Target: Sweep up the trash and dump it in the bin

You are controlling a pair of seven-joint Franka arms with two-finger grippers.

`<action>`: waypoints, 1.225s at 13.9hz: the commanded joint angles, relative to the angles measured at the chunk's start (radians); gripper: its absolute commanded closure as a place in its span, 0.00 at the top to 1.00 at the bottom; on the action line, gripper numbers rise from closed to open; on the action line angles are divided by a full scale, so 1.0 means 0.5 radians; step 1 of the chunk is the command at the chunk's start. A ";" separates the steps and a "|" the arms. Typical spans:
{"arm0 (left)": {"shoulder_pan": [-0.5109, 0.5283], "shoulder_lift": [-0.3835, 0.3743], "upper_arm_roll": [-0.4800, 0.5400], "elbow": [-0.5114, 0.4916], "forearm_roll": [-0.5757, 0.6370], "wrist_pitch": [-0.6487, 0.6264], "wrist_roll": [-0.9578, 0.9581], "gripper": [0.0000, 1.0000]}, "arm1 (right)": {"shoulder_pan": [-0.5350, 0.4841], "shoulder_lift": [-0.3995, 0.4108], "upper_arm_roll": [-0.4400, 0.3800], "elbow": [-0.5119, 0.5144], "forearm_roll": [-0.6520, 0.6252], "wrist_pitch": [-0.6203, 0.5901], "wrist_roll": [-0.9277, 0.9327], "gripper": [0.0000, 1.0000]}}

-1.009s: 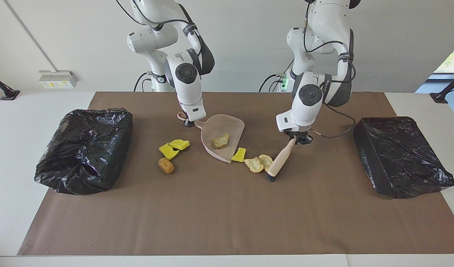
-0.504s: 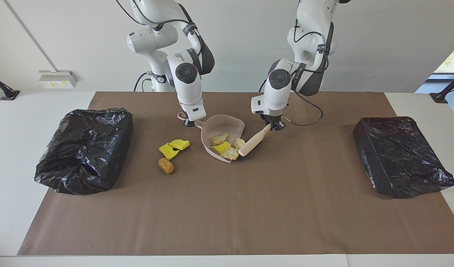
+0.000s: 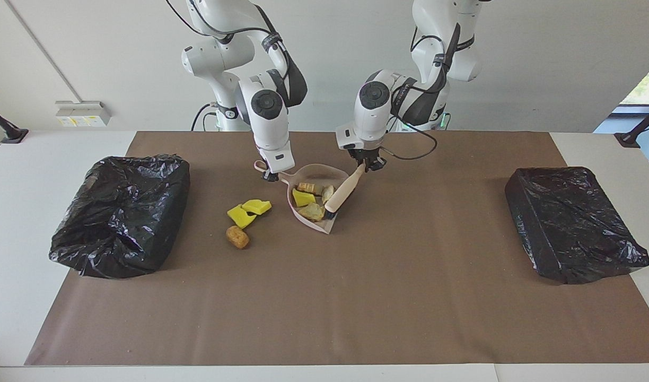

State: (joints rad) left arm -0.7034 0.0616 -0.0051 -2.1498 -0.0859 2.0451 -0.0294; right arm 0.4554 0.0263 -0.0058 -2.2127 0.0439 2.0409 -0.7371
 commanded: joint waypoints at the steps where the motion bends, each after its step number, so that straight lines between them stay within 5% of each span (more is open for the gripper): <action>1: 0.011 -0.028 0.044 -0.002 -0.031 0.006 -0.290 0.00 | 0.007 -0.028 0.009 -0.060 -0.036 0.048 0.063 0.00; 11: 0.128 -0.150 0.029 -0.121 -0.015 -0.038 -0.917 0.00 | -0.030 -0.092 -0.007 0.007 -0.039 -0.093 0.035 0.00; 17: -0.096 -0.289 0.022 -0.342 -0.015 0.153 -1.235 0.00 | -0.572 -0.234 -0.013 0.310 -0.036 -0.234 -0.354 0.00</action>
State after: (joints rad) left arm -0.6969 -0.0275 -0.0015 -2.2673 -0.0867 2.0846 -0.5776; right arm 0.2680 -0.0838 -0.0170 -2.1400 0.0283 1.9796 -0.8399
